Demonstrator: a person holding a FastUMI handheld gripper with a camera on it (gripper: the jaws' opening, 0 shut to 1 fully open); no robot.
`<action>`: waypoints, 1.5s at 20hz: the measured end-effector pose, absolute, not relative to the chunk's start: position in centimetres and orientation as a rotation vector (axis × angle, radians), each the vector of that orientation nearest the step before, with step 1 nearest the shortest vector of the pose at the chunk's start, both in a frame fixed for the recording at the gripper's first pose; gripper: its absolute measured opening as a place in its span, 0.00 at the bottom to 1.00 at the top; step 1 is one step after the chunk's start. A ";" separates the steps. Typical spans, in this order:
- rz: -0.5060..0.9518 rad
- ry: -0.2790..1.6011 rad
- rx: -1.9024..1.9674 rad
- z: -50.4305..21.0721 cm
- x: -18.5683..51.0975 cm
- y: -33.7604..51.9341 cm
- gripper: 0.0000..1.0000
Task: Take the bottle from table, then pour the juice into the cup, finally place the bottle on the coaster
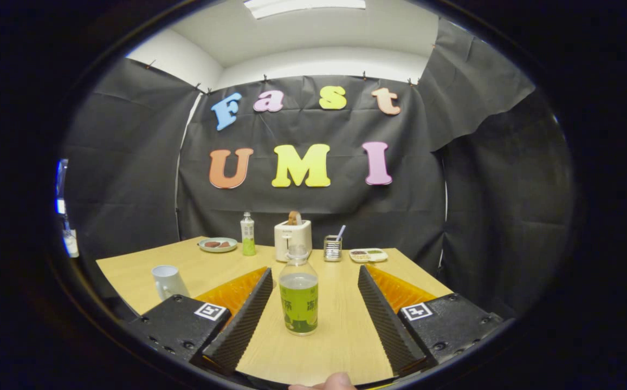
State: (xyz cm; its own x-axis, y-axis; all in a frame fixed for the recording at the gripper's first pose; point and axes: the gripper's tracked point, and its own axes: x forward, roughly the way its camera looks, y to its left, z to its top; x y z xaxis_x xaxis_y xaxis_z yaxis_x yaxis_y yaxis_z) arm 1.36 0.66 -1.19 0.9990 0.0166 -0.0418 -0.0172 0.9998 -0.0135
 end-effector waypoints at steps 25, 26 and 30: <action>0.030 0.250 -0.034 -10.2 10.2 2.0 1.00; 0.034 0.257 -0.032 -10.4 10.5 2.1 1.00; 0.051 0.274 -0.026 -11.0 11.5 2.6 1.00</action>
